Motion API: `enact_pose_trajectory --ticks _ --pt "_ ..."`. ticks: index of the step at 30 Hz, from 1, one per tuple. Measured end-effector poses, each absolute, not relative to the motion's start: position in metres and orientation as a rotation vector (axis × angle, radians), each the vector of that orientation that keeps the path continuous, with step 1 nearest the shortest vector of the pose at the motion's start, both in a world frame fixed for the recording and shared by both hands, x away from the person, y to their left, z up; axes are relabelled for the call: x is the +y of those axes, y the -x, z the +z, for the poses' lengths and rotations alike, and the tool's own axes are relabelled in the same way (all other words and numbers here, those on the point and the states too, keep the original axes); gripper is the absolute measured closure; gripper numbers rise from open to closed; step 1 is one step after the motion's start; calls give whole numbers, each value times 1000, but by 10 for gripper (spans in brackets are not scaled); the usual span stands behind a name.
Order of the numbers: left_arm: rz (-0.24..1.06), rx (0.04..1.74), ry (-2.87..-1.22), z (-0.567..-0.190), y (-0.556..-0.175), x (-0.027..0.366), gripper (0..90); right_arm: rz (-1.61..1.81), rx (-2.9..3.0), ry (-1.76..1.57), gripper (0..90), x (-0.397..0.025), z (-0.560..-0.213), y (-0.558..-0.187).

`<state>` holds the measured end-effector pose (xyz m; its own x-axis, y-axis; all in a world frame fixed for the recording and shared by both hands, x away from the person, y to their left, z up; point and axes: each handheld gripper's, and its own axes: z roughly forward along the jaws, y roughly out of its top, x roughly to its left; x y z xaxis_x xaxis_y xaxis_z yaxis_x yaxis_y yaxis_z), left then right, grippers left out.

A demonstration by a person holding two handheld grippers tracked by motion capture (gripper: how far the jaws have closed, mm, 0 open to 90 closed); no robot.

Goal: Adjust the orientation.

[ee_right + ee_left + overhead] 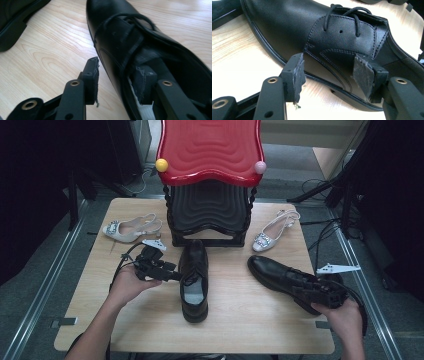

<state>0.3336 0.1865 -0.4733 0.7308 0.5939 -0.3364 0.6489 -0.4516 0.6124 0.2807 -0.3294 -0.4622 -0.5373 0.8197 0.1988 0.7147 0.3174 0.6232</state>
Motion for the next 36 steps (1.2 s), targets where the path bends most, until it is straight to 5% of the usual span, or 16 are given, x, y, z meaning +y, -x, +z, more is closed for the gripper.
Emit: enact_pose_trajectory --ticks 8,17,36 --pt "-86 944 -2170 -474 -332 189 428 980 2461 -1357 575 -310 -477 -297" --pt "-63 966 -2158 -474 -326 198 430 1116 2483 -1522 811 -308 -475 -311" --pt "-25 982 -2127 -473 -309 212 435 1176 2559 -1391 813 -234 -454 -323"
